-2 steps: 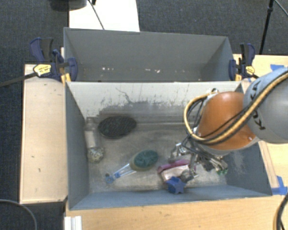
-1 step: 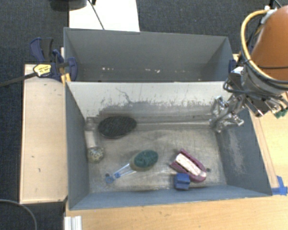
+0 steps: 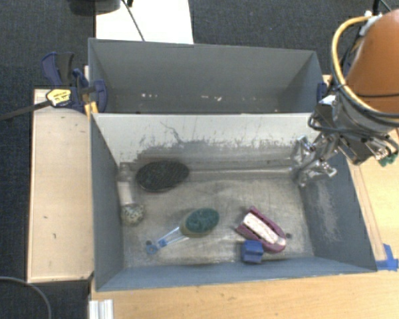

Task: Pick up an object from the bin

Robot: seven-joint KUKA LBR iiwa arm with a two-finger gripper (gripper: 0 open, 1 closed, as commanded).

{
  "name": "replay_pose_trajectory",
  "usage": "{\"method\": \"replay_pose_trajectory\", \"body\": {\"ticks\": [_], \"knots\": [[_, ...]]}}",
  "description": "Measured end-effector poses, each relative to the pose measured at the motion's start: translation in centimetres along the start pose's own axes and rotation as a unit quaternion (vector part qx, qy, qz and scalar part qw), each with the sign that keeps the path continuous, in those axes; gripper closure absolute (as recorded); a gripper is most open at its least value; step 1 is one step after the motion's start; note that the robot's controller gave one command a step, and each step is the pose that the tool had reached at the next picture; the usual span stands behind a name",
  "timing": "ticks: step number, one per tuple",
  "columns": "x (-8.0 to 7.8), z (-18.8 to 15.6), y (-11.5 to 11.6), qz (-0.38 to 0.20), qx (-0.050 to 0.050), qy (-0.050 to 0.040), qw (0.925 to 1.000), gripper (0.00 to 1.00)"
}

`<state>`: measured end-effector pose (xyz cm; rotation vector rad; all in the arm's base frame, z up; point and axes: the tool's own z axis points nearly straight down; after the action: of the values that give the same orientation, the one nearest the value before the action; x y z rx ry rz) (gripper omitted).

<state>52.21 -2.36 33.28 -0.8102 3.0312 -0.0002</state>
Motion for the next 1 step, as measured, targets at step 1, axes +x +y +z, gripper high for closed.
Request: {"method": "replay_pose_trajectory", "body": {"ticks": [1], "knots": [[0.00,0.00,0.01,0.001,0.000,0.0000,1.0000,0.00]]}}
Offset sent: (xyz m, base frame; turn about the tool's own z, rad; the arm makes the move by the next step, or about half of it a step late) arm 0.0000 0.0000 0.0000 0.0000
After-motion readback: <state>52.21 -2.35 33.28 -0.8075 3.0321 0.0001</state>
